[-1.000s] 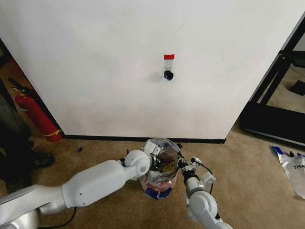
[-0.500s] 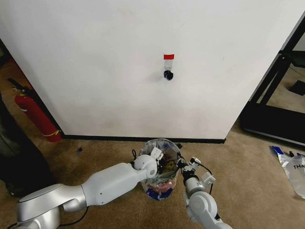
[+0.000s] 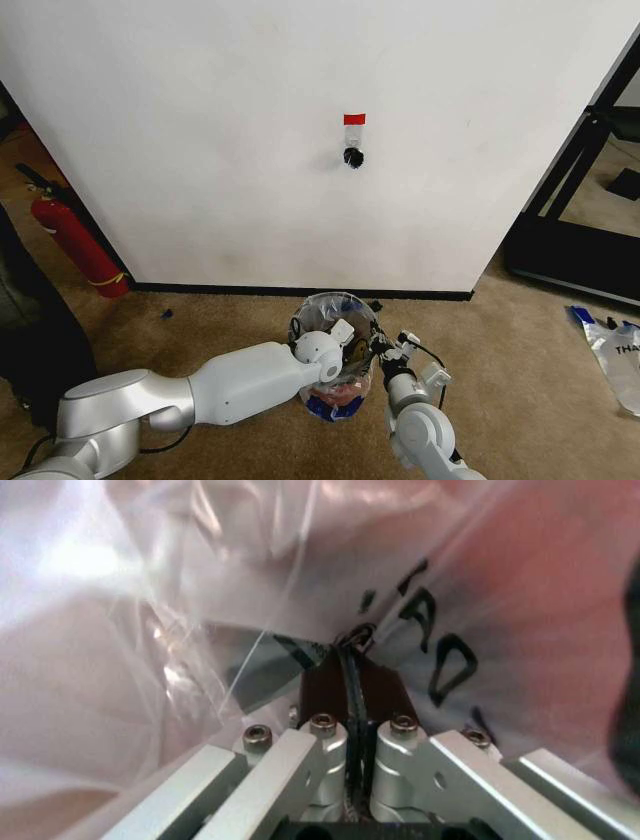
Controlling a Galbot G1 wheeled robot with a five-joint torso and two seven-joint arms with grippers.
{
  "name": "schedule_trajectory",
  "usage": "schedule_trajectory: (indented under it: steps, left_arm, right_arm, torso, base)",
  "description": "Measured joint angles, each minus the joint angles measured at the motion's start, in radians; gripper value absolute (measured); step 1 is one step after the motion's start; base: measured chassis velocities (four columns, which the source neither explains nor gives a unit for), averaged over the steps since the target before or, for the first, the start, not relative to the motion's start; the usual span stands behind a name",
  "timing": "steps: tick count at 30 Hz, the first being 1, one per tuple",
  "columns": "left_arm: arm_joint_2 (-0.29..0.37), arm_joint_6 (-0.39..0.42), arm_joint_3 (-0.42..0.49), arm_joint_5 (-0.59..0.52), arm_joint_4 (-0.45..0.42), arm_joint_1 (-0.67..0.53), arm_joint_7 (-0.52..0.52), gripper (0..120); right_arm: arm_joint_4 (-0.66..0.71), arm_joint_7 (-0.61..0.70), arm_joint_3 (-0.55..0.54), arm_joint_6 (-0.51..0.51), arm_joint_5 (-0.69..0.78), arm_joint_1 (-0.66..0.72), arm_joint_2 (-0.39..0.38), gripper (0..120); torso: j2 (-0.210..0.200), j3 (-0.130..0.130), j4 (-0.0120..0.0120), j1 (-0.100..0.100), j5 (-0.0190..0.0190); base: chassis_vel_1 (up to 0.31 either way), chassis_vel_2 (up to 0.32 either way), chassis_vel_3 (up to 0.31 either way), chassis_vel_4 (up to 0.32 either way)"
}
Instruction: Pick up the garbage bag from the wall and place it over the trash bin.
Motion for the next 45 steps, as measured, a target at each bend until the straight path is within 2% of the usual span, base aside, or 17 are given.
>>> schedule_trajectory:
  steps: [9,25,29,30,35,40,45]
  left_arm:
    - [-0.043,-0.008,-0.009,0.021,0.104,0.008,0.06,0]
    - [-0.061,-0.015,-0.015,0.067,0.126,0.025,0.071,0]
    - [-0.016,-0.005,-0.02,0.07,0.024,0.003,0.06,0]
    - [-0.016,-0.005,-0.02,0.07,0.024,0.003,0.06,0]
    - [0.083,0.001,-0.041,0.062,-0.182,-0.033,0.034,0]
    - [0.13,0.001,-0.053,0.045,-0.272,-0.043,0.015,0]
    - [0.225,0.001,-0.076,0.055,-0.409,-0.057,-0.002,0]
  right_arm:
    - [0.007,-0.001,0.0,0.0,0.0,-0.007,-0.006,1]
    - [-0.002,-0.004,-0.003,0.002,-0.001,-0.003,0.001,1]
    - [-0.007,-0.008,0.006,0.011,-0.002,-0.004,0.004,1]
    - [-0.007,-0.008,0.006,0.011,-0.002,-0.004,0.004,1]
    - [-0.009,-0.009,0.014,0.015,-0.001,0.0,0.006,1]
    - [-0.015,-0.012,0.015,0.016,0.0,0.004,0.008,1]
    - [-0.03,-0.019,0.014,0.02,0.0,0.013,0.016,1]
  torso:
    - [0.0,0.0,0.0,0.0,-0.0002]
    - [0.0,0.0,-0.0001,0.0,-0.0003]
    - [0.0,0.0,0.0,0.0,-0.0002]
    - [0.0,0.0,0.0,0.0,-0.0002]
    - [0.0,0.0,0.0,0.0,-0.0002]
    - [0.0,0.0,-0.0001,0.0,-0.0003]
    - [0.0,0.0,0.0001,0.0,-0.0004]
  base:
    - [0.0,0.0,0.0,0.0]
    - [0.0,0.0,0.0,0.0]
    - [0.0,0.0,0.0,0.0]
    - [0.0,0.0,0.0,0.0]
    - [0.0,0.0,0.0,0.0]
    - [0.0,0.0,0.0,0.0]
    - [0.0,0.0,0.0,0.0]
